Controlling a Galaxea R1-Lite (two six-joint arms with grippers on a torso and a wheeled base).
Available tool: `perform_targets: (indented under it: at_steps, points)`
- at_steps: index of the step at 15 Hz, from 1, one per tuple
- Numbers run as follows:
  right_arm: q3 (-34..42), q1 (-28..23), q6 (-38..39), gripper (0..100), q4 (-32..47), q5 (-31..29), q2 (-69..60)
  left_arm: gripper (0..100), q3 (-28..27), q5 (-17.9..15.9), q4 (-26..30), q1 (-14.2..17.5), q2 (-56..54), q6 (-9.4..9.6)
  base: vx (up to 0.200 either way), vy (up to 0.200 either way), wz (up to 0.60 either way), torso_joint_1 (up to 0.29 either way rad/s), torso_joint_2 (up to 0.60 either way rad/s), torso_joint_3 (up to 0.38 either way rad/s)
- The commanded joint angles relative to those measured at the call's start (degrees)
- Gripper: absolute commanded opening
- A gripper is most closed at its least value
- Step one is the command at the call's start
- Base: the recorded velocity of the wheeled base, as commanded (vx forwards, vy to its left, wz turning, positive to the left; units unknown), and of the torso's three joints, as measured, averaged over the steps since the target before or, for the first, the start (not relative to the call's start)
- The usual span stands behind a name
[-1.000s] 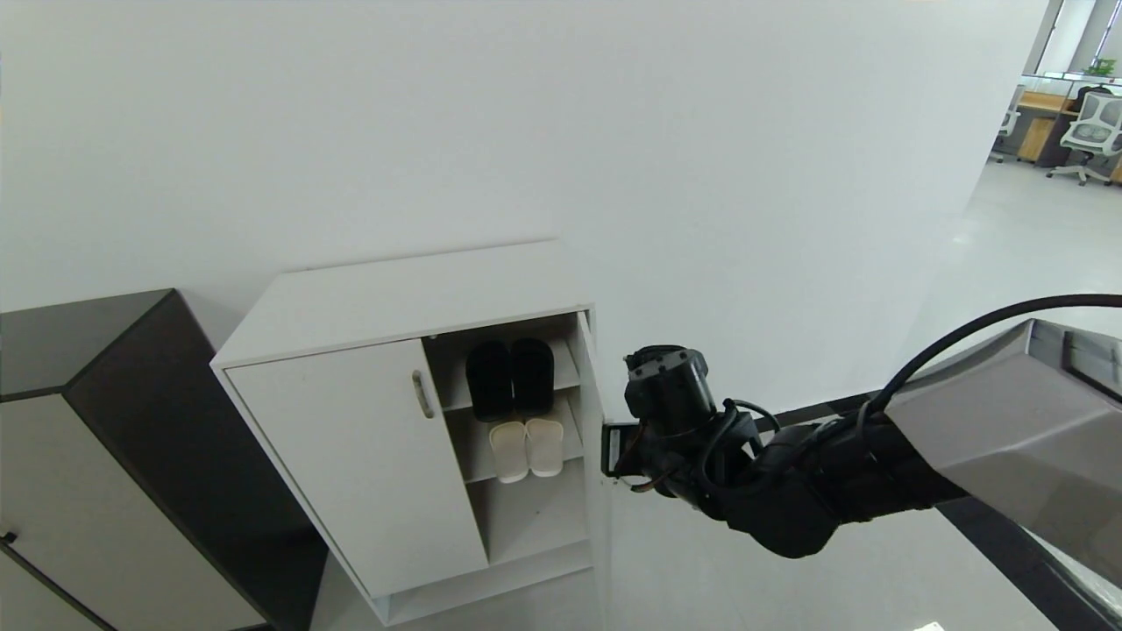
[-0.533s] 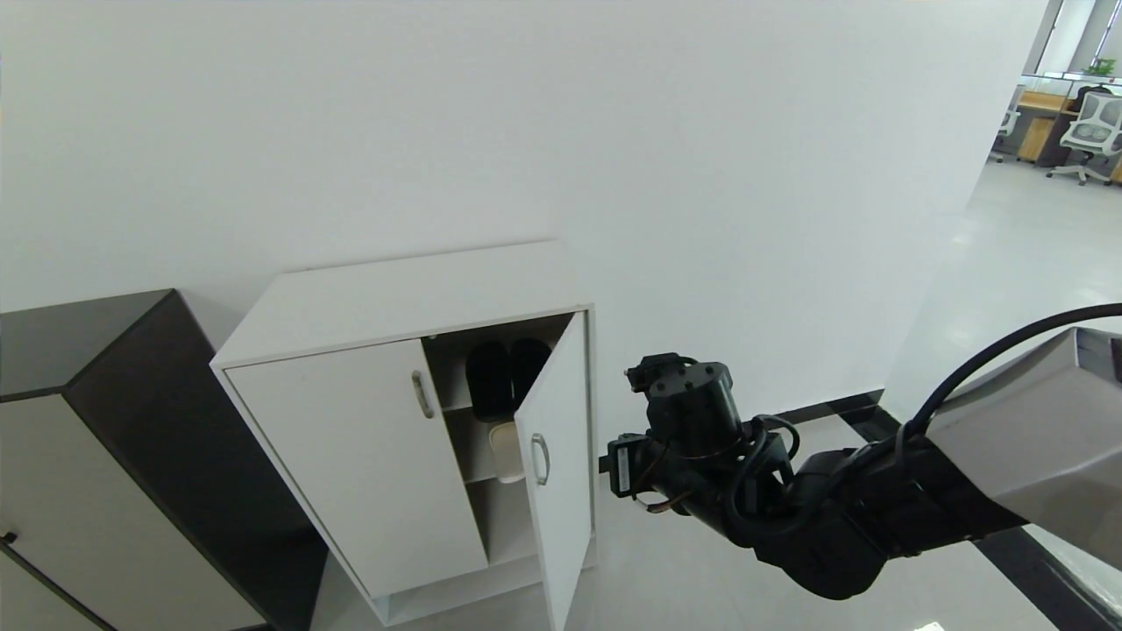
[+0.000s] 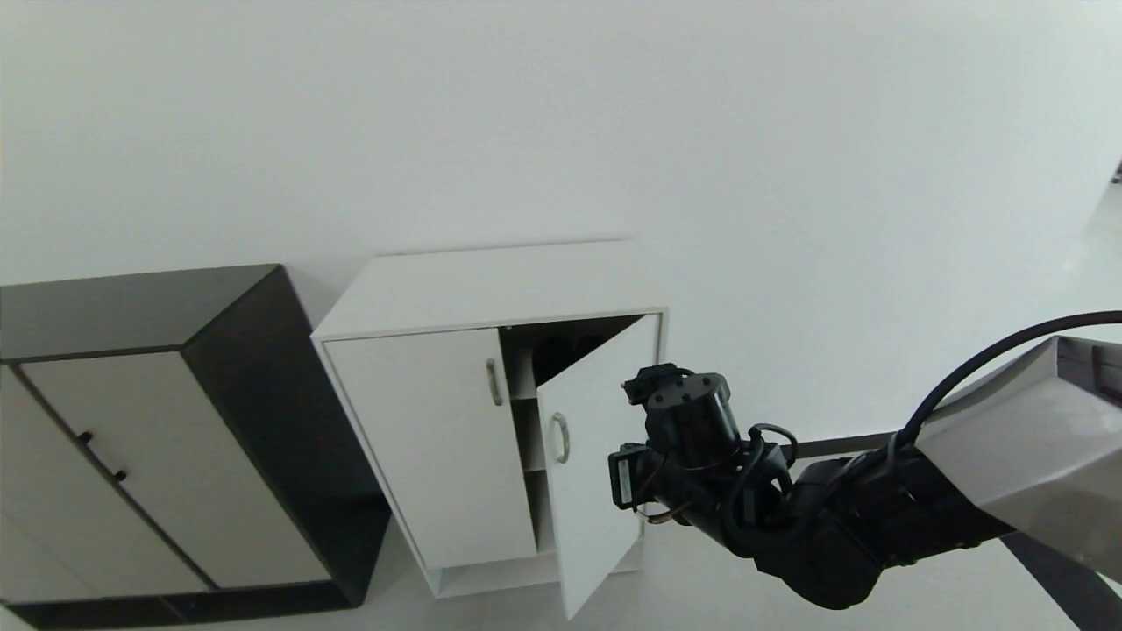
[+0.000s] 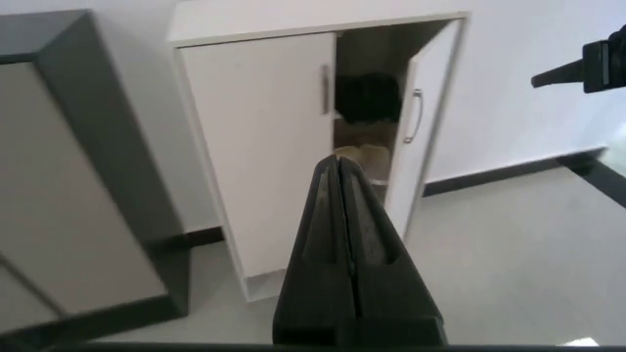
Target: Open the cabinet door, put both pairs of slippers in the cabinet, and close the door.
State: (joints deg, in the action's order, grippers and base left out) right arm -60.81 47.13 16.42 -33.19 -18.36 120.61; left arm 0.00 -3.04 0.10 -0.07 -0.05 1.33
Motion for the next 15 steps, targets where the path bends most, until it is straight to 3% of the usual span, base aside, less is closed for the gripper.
perform_targets:
  at_steps: [1,4,7,11,13,15]
  points:
    - [0.3,-0.1,-0.1,0,0.0,0.0,0.6,0,0.0,0.0,0.0,0.0,0.0,-0.01,0.000,0.000,0.60,-0.007,0.00,0.002]
    - [3.9,-2.6,-3.5,0,-2.3,2.6,0.7,0,0.0,0.0,0.0,0.0,0.1,0.08,0.000,0.000,0.00,0.000,0.00,0.000]
    - [14.5,-7.1,-10.8,0,-19.9,15.0,0.9,0,0.0,0.0,0.0,0.0,0.0,0.08,0.000,0.000,0.00,0.000,0.00,0.000]
    - [19.0,-10.0,-12.4,0,-29.8,24.8,3.5,0,0.0,0.0,0.0,0.0,0.0,0.08,0.000,0.000,0.00,0.000,0.00,0.000]
    - [19.4,-10.5,-12.4,0,-32.3,25.7,4.5,0,0.0,0.0,-0.1,0.1,0.0,0.08,0.000,0.000,0.00,0.000,0.00,0.000]
    - [19.2,-10.5,-12.4,0,-32.3,25.7,4.9,0,0.0,0.0,0.0,0.0,0.0,0.08,0.200,0.000,0.00,-0.002,0.00,0.002]
